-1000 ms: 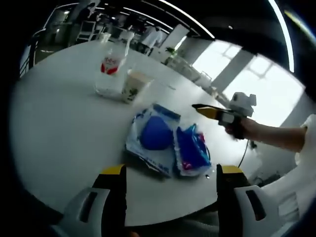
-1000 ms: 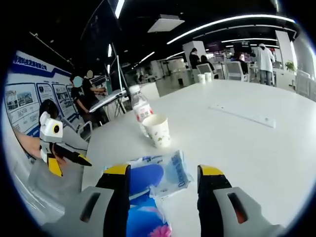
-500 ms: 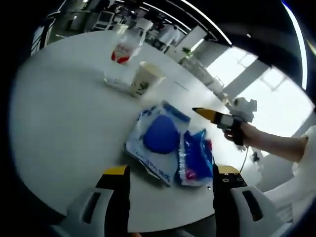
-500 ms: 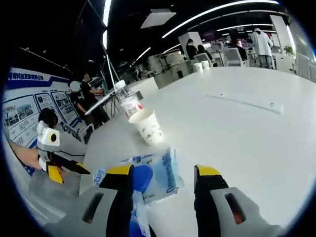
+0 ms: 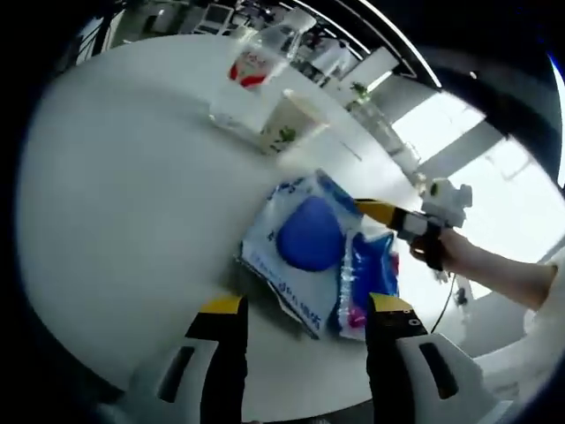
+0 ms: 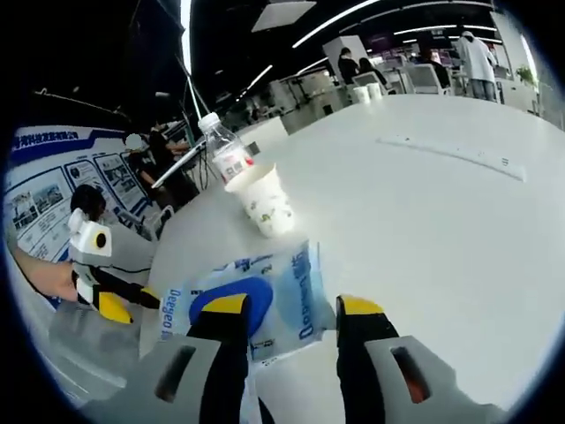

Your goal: Arrange the tabletop items into an orderly group along one side of the table until the central work area is clear of visible clutter.

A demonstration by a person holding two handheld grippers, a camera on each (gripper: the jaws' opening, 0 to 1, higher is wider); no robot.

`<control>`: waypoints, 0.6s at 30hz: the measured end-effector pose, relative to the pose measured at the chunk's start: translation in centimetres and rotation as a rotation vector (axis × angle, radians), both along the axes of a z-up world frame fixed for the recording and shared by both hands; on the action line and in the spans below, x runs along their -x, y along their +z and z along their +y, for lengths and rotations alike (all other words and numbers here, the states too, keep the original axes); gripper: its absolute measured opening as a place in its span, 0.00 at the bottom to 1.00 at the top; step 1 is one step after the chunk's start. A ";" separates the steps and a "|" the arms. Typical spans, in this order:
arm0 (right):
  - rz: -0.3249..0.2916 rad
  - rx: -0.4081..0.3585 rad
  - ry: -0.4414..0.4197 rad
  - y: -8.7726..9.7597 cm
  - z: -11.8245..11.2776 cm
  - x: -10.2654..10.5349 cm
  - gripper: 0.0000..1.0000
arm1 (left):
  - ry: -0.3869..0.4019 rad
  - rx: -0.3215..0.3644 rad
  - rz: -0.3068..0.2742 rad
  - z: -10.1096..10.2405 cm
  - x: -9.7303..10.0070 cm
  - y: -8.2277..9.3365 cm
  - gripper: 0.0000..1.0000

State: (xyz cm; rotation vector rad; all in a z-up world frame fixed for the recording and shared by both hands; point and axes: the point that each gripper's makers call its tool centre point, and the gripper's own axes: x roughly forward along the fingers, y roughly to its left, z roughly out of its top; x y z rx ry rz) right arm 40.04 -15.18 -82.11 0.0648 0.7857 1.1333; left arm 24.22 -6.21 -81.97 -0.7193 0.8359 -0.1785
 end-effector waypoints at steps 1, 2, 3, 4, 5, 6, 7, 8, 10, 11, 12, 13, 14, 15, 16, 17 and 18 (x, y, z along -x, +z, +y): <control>0.002 0.003 -0.005 -0.1 -0.1 -0.1 0.32 | 0.002 -0.001 0.013 0.0 0.0 -0.3 0.44; 0.003 0.005 -0.007 -0.2 -0.1 -0.1 0.31 | 0.003 -0.002 0.023 0.0 0.0 -0.5 0.42; 0.005 0.006 -0.009 -0.3 -0.1 -0.2 0.29 | 0.002 -0.003 0.027 0.0 0.0 -0.6 0.39; 0.009 0.003 -0.012 -0.4 -0.2 -0.3 0.29 | -0.008 -0.005 0.030 -0.1 0.0 -0.7 0.35; 0.011 0.001 -0.014 -0.4 -0.2 -0.4 0.29 | -0.016 -0.004 0.031 -0.2 0.0 -0.8 0.32; 0.016 0.000 -0.017 -0.5 -0.2 -0.4 0.28 | -0.022 -0.008 0.032 -0.2 0.0 -0.9 0.29; 0.015 0.000 -0.018 -0.5 -0.3 -0.4 0.26 | -0.025 -0.015 0.035 -0.2 0.0 -1.0 0.28; 0.010 0.001 -0.017 -0.5 -0.3 -0.5 0.25 | -0.027 -0.022 0.040 -0.1 0.0 -1.2 0.27; 0.004 0.007 -0.018 -0.6 -0.4 -0.6 0.22 | -0.028 -0.025 0.056 -0.1 0.2 -1.7 0.25; 0.004 0.014 -0.021 -0.8 -0.5 -0.7 0.19 | -0.024 -0.019 0.064 0.0 0.2 -1.9 0.23; 0.003 0.021 -0.023 -1.0 -0.6 -0.8 0.17 | -0.020 -0.016 0.070 0.1 0.2 -2.1 0.20; -0.002 0.031 -0.024 -1.2 -0.7 -0.9 0.14 | -0.014 -0.015 0.075 0.2 0.2 -2.2 0.16; -0.011 0.041 -0.024 -1.3 -0.8 -1.0 0.11 | -0.009 -0.017 0.075 0.3 0.2 -2.2 0.13; -0.019 0.050 -0.023 -1.4 -0.9 -1.0 0.07 | -0.003 -0.018 0.074 0.4 0.2 -2.2 0.08; -0.019 0.048 -0.017 -1.4 -0.9 -0.9 0.07 | 0.002 -0.014 0.072 0.5 0.1 -2.2 0.06; -0.008 0.047 -0.018 -1.6 -0.9 -0.9 0.06 | 0.014 0.001 0.073 0.5 -0.1 -2.3 0.05; -0.001 0.045 -0.018 -1.6 -0.9 -0.8 0.05 | 0.018 0.006 0.075 0.5 -0.2 -2.3 0.05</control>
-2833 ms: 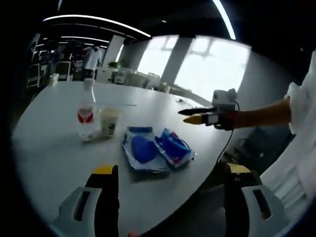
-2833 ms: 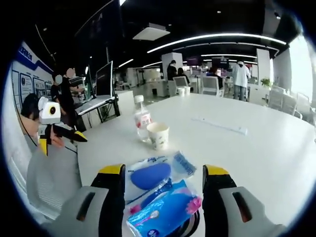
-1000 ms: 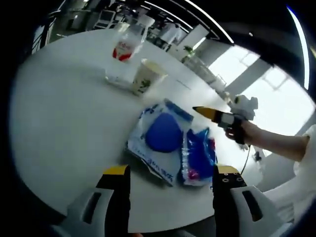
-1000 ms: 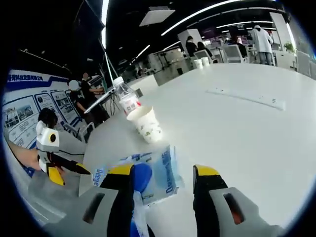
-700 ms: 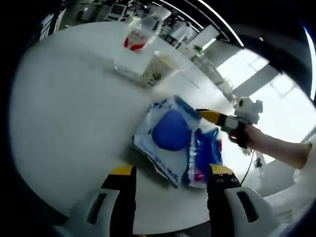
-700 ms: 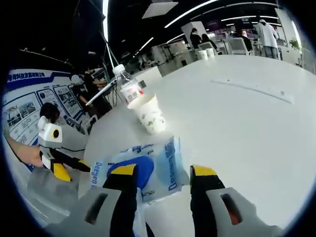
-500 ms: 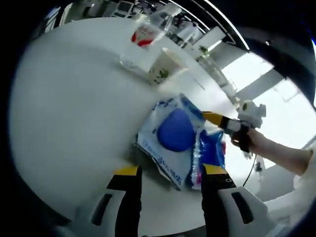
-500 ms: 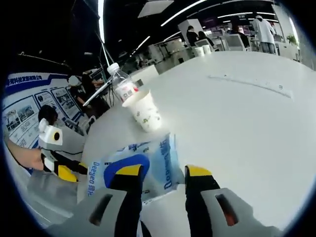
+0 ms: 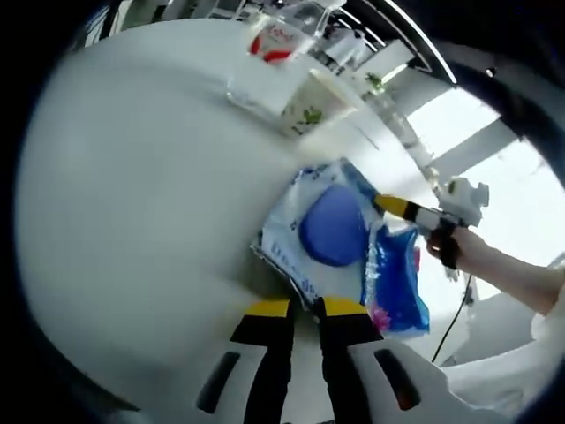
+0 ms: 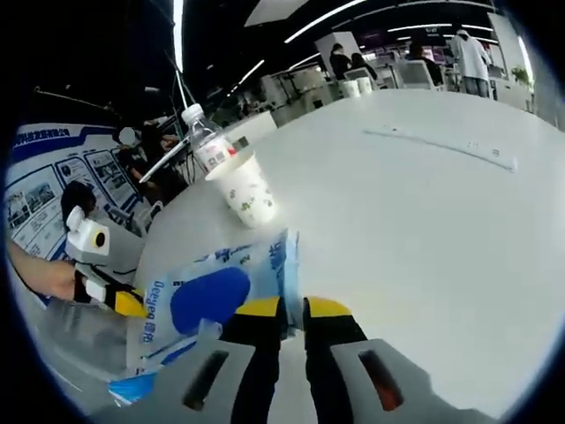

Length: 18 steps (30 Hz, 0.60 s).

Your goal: Arrange the tabletop items into an orderly group along one side of the table until the central work area is clear of visible clutter.

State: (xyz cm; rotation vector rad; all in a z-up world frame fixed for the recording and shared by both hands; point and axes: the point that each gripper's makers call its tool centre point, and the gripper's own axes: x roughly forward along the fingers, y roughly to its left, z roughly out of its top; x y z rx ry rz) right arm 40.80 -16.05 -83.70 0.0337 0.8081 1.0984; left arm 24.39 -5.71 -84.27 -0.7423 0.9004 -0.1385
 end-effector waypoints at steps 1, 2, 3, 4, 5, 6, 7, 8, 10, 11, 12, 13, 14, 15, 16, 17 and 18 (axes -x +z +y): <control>0.000 0.000 -0.001 -0.1 0.0 0.0 0.05 | -0.002 -0.005 0.007 0.1 0.0 -0.2 0.04; -0.005 0.000 0.000 -0.1 0.0 0.0 0.04 | -0.010 -0.018 0.005 0.1 0.0 -0.3 0.03; -0.007 -0.001 0.002 0.0 0.0 0.1 0.03 | -0.015 -0.021 0.006 0.1 -0.1 -0.3 0.02; -0.009 -0.007 0.007 0.1 0.0 0.2 0.03 | -0.018 -0.019 0.007 0.1 -0.2 -0.3 0.02; -0.009 -0.006 0.008 0.2 0.0 0.2 0.02 | -0.016 -0.020 0.008 0.1 -0.2 -0.3 0.01; -0.016 -0.002 0.009 0.3 0.0 0.2 0.02 | -0.012 -0.025 -0.002 0.2 -0.4 0.0 0.00; -0.021 -0.003 0.011 0.4 0.0 0.2 0.01 | -0.012 -0.032 -0.012 0.3 -0.7 0.3 0.00; -0.039 -0.005 0.021 0.5 -0.1 0.2 0.01 | -0.016 -0.038 -0.017 0.3 -0.8 0.4 0.00; -0.053 0.002 0.027 0.7 -0.2 0.5 0.00 | -0.042 -0.082 -0.031 0.6 -1.1 0.6 0.00; -0.060 -0.003 0.027 0.9 -0.3 0.8 0.00 | -0.054 -0.100 -0.033 0.7 -1.2 0.7 0.00; -0.067 -0.008 0.023 1.0 -0.3 0.9 0.00 | -0.062 -0.118 -0.037 0.9 -1.3 0.8 0.00; -0.085 -0.013 0.020 1.2 -0.4 1.0 0.00 | -0.071 -0.138 -0.046 1.1 -1.5 1.0 0.00; -0.095 -0.014 0.018 1.3 -0.6 1.0 0.00 | -0.076 -0.144 -0.050 1.2 -1.7 1.2 0.00; -0.104 -0.015 0.011 1.4 -0.8 1.1 0.00 | -0.081 -0.148 -0.055 1.2 -1.9 1.3 0.00; -0.108 -0.017 0.002 1.5 -0.9 1.1 0.00 | -0.086 -0.151 -0.057 1.3 -2.0 1.4 0.00; -0.116 -0.019 -0.009 1.7 -1.2 1.1 0.00 | -0.094 -0.159 -0.065 1.4 -2.3 1.6 0.00; -0.121 -0.019 -0.016 1.8 -1.3 1.2 0.00 | -0.099 -0.163 -0.067 1.3 -2.4 1.7 0.00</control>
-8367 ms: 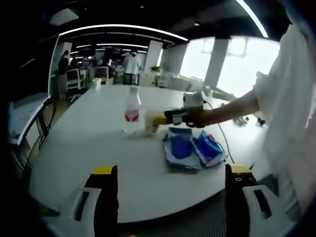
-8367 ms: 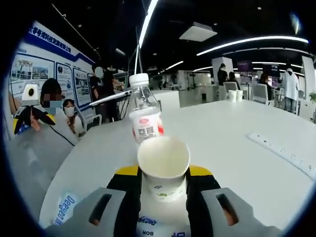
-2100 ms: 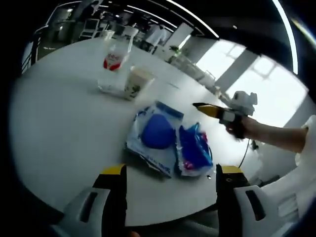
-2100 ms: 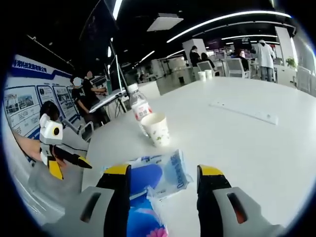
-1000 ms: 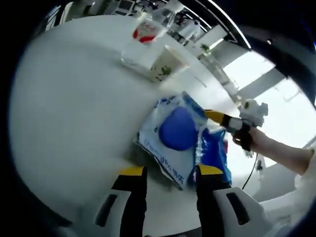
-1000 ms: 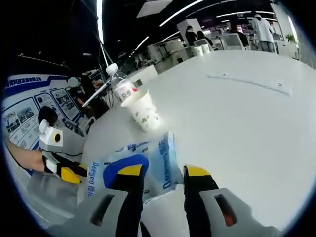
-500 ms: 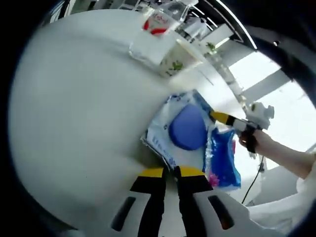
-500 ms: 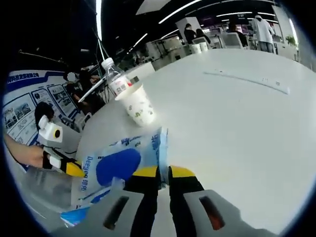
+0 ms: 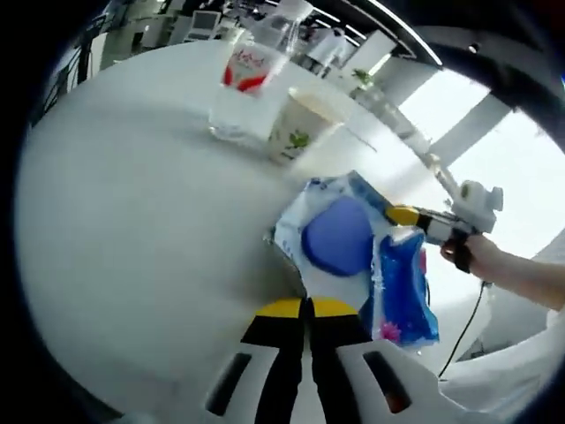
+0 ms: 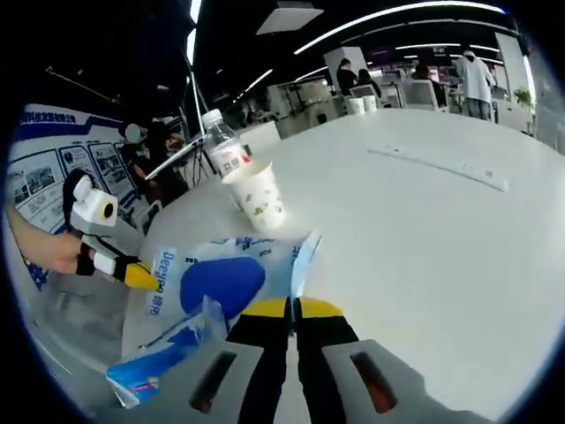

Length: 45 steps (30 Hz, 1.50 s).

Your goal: Arrange the tabletop items into an orderly group along one side of the table until the central work area is clear of visible clutter.

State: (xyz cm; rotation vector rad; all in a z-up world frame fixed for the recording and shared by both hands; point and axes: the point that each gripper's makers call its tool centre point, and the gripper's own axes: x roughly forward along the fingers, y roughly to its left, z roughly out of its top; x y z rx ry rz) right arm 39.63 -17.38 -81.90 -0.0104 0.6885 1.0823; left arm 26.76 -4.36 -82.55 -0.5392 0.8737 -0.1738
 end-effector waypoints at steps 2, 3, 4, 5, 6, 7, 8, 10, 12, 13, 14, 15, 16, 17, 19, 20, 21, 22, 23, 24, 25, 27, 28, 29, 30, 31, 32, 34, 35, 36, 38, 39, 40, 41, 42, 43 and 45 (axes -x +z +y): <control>-0.021 0.002 -0.021 0.2 -0.4 -0.1 0.00 | -0.020 -0.013 -0.009 -0.1 -0.5 0.1 0.00; -0.030 0.004 -0.028 0.3 -0.6 -0.1 0.00 | -0.030 -0.020 -0.015 -0.1 -0.8 0.3 0.00; -0.037 -0.001 -0.046 0.6 -0.9 -0.1 0.00 | -0.034 -0.022 -0.017 -0.1 -0.9 0.3 0.00; -0.039 -0.005 -0.060 0.7 -1.0 -0.2 0.00 | -0.044 -0.029 -0.022 -0.2 -1.2 0.4 0.00; -0.039 -0.008 -0.075 0.8 -1.3 -0.2 0.00 | -0.048 -0.030 -0.025 -0.2 -1.4 0.5 0.00; -0.035 -0.011 -0.086 0.8 -1.5 -0.2 0.00 | -0.052 -0.031 -0.028 -0.2 -1.6 0.5 0.00; -0.032 -0.012 -0.092 0.9 -1.7 -0.2 0.00 | -0.060 -0.034 -0.030 -0.2 -1.8 0.5 0.00; -0.035 -0.015 -0.105 1.1 -2.1 0.0 0.00 | -0.070 -0.036 -0.036 -0.2 -2.0 0.6 0.00; -0.042 -0.023 -0.124 1.5 -2.4 0.1 0.00 | -0.085 -0.040 -0.046 -0.3 -2.2 0.9 0.00; -0.042 -0.028 -0.133 1.7 -2.6 0.3 0.00 | -0.093 -0.045 -0.049 -0.3 -2.3 1.0 0.00; -0.043 -0.029 -0.139 1.7 -2.7 0.4 0.00 | -0.096 -0.047 -0.051 -0.4 -2.4 1.0 0.00; -0.047 -0.028 -0.145 1.7 -2.9 0.5 0.00 | -0.099 -0.046 -0.054 -0.4 -2.5 1.1 0.00; -0.046 -0.028 -0.151 1.7 -3.0 0.5 0.00 | -0.101 -0.044 -0.055 -0.4 -2.6 1.1 0.00; -0.044 -0.029 -0.158 1.7 -3.1 0.5 0.00 | -0.105 -0.044 -0.058 -0.4 -2.7 1.2 0.00; -0.044 -0.030 -0.168 1.8 -3.2 0.6 0.00 | -0.111 -0.044 -0.060 -0.5 -2.8 1.3 0.00; -0.047 -0.029 -0.174 1.9 -3.3 0.7 0.00 | -0.113 -0.043 -0.061 -0.5 -2.9 1.3 0.00; -0.048 -0.028 -0.178 1.9 -3.4 0.7 0.00 | -0.116 -0.045 -0.066 -0.5 -3.0 1.4 0.00; -0.049 -0.029 -0.183 2.0 -3.4 0.8 0.00 | -0.119 -0.047 -0.067 -0.5 -3.1 1.5 0.00; -0.047 -0.032 -0.191 2.0 -3.6 0.7 0.00 | -0.123 -0.050 -0.067 -0.6 -3.3 1.5 0.00; -0.047 -0.033 -0.198 2.0 -3.7 0.7 0.00 | -0.126 -0.052 -0.068 -0.6 -3.4 1.5 0.00; -0.047 -0.031 -0.202 2.0 -3.8 0.7 0.00 | -0.128 -0.053 -0.069 -0.6 -3.5 1.6 0.00; -0.041 -0.032 -0.222 2.1 -4.2 0.8 0.00 | -0.138 -0.059 -0.074 -0.7 -3.9 1.7 0.00; -0.039 -0.035 -0.230 2.1 -4.3 0.9 0.00 | -0.146 -0.067 -0.078 -0.8 -4.1 1.8 0.00; -0.038 -0.038 -0.238 2.2 -4.4 0.9 0.00 | -0.149 -0.070 -0.080 -0.8 -4.2 1.8 0.00; -0.036 -0.044 -0.252 2.3 -4.6 1.0 0.00 | -0.155 -0.075 -0.083 -0.9 -4.4 1.8 0.00; -0.034 -0.046 -0.262 2.3 -4.8 0.9 0.00 | -0.157 -0.077 -0.084 -0.9 -4.5 1.8 0.00; -0.033 -0.045 -0.268 2.3 -5.0 1.0 0.00 | -0.161 -0.082 -0.084 -1.0 -4.7 1.8 0.00; -0.036 -0.037 -0.283 2.2 -5.2 1.1 0.00 | -0.169 -0.087 -0.086 -1.2 -4.9 1.7 0.00; -0.032 -0.036 -0.293 2.2 -5.4 1.0 0.00 | -0.177 -0.094 -0.086 -1.3 -5.1 1.6 0.00; -0.029 -0.033 -0.308 2.1 -5.6 1.0 0.00 | -0.184 -0.099 -0.086 -1.5 -5.2 1.5 0.00; -0.027 -0.028 -0.332 1.9 -6.0 1.1 0.00 | -0.195 -0.106 -0.086 -1.8 -5.4 1.3 0.00; -0.022 -0.026 -0.340 1.8 -6.2 1.2 0.00 | -0.203 -0.109 -0.085 -1.9 -5.6 1.2 0.00; -0.018 -0.022 -0.352 1.6 -6.5 1.2 0.00 | -0.210 -0.112 -0.083 -2.1 -5.7 1.0 0.00; -0.015 -0.019 -0.356 1.5 -6.7 1.3 0.00 | -0.220 -0.115 -0.081 -2.2 -5.9 0.9 0.00; -0.010 -0.016 -0.362 1.3 -6.9 1.3 0.00 | -0.227 -0.117 -0.079 -2.3 -6.0 0.8 0.00; 0.000 -0.018 -0.368 1.2 -7.1 1.5 0.00 | -0.231 -0.120 -0.076 -2.4 -6.1 0.6 0.00; 0.004 -0.018 -0.374 1.1 -7.3 1.5 0.00 | -0.234 -0.121 -0.074 -2.5 -6.3 0.5 0.00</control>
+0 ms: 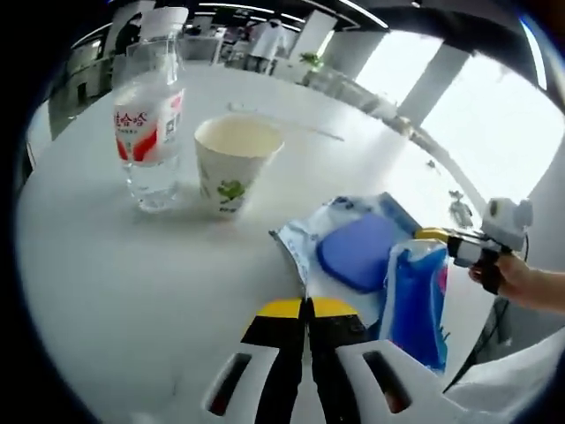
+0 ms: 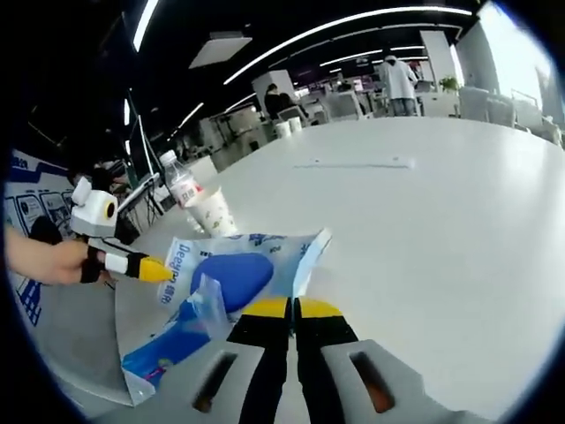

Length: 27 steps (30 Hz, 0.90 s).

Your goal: Arrange the tabletop items into an orderly group along one side of the table until the central work area is clear of visible clutter.

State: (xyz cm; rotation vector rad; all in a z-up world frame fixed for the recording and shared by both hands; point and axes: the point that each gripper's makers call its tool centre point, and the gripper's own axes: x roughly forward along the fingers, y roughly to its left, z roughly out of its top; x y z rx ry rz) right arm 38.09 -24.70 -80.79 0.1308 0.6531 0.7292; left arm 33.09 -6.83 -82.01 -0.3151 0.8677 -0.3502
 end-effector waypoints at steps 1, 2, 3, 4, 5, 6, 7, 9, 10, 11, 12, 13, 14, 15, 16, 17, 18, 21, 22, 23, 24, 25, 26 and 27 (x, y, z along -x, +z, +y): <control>0.002 -0.001 -0.003 0.0 0.0 0.0 0.00 | -0.001 0.001 0.002 0.0 -0.1 0.0 0.00; 0.005 -0.003 -0.006 -0.1 -0.1 0.0 0.00 | -0.004 -0.001 0.003 -0.1 -0.2 -0.1 0.00; 0.008 -0.004 -0.011 -0.1 -0.1 0.0 0.00 | -0.010 -0.004 0.007 -0.1 -0.3 -0.2 0.00; 0.011 -0.005 -0.013 -0.2 -0.1 0.0 0.00 | -0.014 -0.006 0.009 -0.1 -0.3 -0.3 0.00; 0.014 -0.005 -0.015 -0.2 -0.1 0.0 0.00 | -0.016 -0.008 0.013 -0.1 -0.4 -0.4 0.00; 0.018 -0.004 -0.016 -0.3 -0.1 0.0 0.00 | -0.019 -0.011 0.017 -0.1 -0.4 -0.5 0.00; 0.020 -0.003 -0.017 -0.3 -0.1 0.1 0.00 | -0.020 -0.013 0.020 0.0 -0.4 -0.6 0.00; 0.031 0.000 -0.021 -0.6 -0.1 0.1 0.00 | -0.020 -0.015 0.024 0.0 -0.5 -0.7 0.00; 0.037 0.000 -0.022 -0.7 -0.1 0.1 0.00 | -0.021 -0.019 0.027 0.0 -0.5 -0.8 0.00; 0.047 0.002 -0.024 -1.0 -0.1 0.1 0.00 | -0.022 -0.021 0.028 0.0 -0.5 -0.9 0.00; 0.049 0.006 -0.022 -1.1 -0.1 0.1 0.00 | -0.022 -0.022 0.033 0.0 -0.5 -1.1 0.00; 0.051 0.012 -0.018 -1.2 -0.1 0.1 0.00 | -0.022 -0.023 0.040 0.0 -0.4 -1.4 0.00; 0.057 0.016 -0.017 -1.4 -0.1 0.1 0.00 | -0.022 -0.024 0.045 0.0 -0.4 -1.5 0.00; 0.062 0.021 -0.015 -1.6 -0.1 0.1 0.00 | -0.018 -0.023 0.054 0.0 -0.3 -1.7 0.00; 0.062 0.026 -0.013 -1.6 -0.1 0.2 0.00 | -0.016 -0.022 0.055 0.0 -0.3 -1.7 0.00; 0.061 0.029 -0.013 -1.6 -0.1 0.2 0.00 | -0.014 -0.022 0.053 0.0 -0.4 -1.6 0.00; 0.066 0.029 -0.017 -1.7 -0.1 0.2 0.00 | -0.013 -0.022 0.051 0.0 -0.4 -1.6 0.00; 0.073 0.030 -0.018 -1.9 -0.2 0.2 0.00 | -0.012 -0.022 0.052 0.1 -0.5 -1.7 0.00; 0.073 0.033 -0.017 -2.0 -0.2 0.2 0.00 | -0.010 -0.021 0.053 0.1 -0.5 -1.7 0.00; 0.076 0.036 -0.017 -2.1 -0.3 0.2 0.00 | -0.010 -0.023 0.053 0.1 -0.5 -1.8 0.00; 0.077 0.040 -0.014 -2.1 -0.2 0.2 0.00 | -0.011 -0.028 0.052 0.1 -0.5 -1.8 0.00; 0.079 0.045 -0.012 -2.2 -0.2 0.3 0.00 | -0.010 -0.029 0.052 0.1 -0.5 -1.9 0.00; 0.079 0.049 -0.010 -2.3 -0.2 0.3 0.00 | -0.006 -0.031 0.053 0.1 -0.5 -1.9 0.00; 0.078 0.051 -0.008 -2.3 -0.2 0.3 0.00 | -0.004 -0.032 0.054 0.2 -0.5 -2.0 0.00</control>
